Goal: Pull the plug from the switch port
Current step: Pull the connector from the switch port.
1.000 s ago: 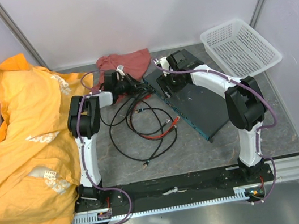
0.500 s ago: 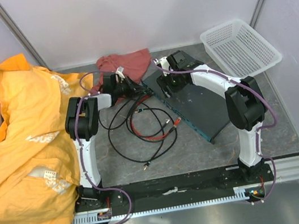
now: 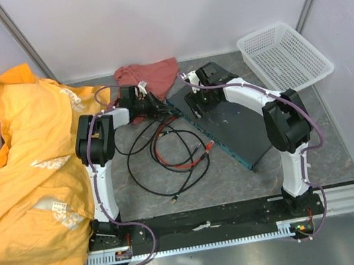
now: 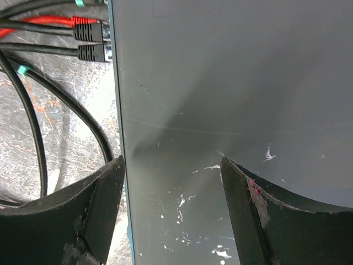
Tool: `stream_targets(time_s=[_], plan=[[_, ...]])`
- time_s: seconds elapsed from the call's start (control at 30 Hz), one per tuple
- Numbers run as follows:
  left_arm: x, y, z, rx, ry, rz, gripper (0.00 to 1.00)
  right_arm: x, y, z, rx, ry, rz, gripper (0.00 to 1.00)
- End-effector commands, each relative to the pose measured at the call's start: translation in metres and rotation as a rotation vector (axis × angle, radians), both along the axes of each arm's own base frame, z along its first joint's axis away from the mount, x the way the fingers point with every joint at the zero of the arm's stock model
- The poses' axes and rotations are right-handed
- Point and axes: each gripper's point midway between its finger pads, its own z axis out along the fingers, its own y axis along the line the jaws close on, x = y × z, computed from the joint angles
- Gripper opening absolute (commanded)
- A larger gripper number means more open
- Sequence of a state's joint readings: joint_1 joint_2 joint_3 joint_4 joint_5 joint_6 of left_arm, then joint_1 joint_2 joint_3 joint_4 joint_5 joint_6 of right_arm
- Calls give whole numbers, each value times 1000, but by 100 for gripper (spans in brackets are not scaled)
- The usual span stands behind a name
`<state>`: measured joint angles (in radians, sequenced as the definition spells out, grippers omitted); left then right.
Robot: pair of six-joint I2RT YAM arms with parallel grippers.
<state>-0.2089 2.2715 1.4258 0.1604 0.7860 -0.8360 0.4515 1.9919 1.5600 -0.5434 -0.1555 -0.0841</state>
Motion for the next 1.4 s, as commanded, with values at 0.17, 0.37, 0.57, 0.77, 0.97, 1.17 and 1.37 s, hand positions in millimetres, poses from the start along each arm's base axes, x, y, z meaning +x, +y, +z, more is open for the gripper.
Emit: stream_targets(time_s=[0.17,0.37,0.57,0.77,0.97,1.17,1.37], plan=[[-12,32,-23,-95,16,-67,5,-8,6,-17,-6,41,44,79],[-14,24,-18,-220,-35,-40,2,-2,7,-25,-14,49,43,79],[-20,29,-16,-264,-101,-83,2,4,11,-30,-13,66,53,79],[-16,35,-16,-246,-98,-59,33,6,14,-34,-12,81,55,79],[-11,38,-15,-217,-102,-41,41,9,15,-29,-6,70,54,79],[-15,46,-16,-176,-108,-59,5,9,13,-25,-8,53,54,79],[-9,55,32,-128,-323,-90,2,10,11,-17,-17,24,60,79]])
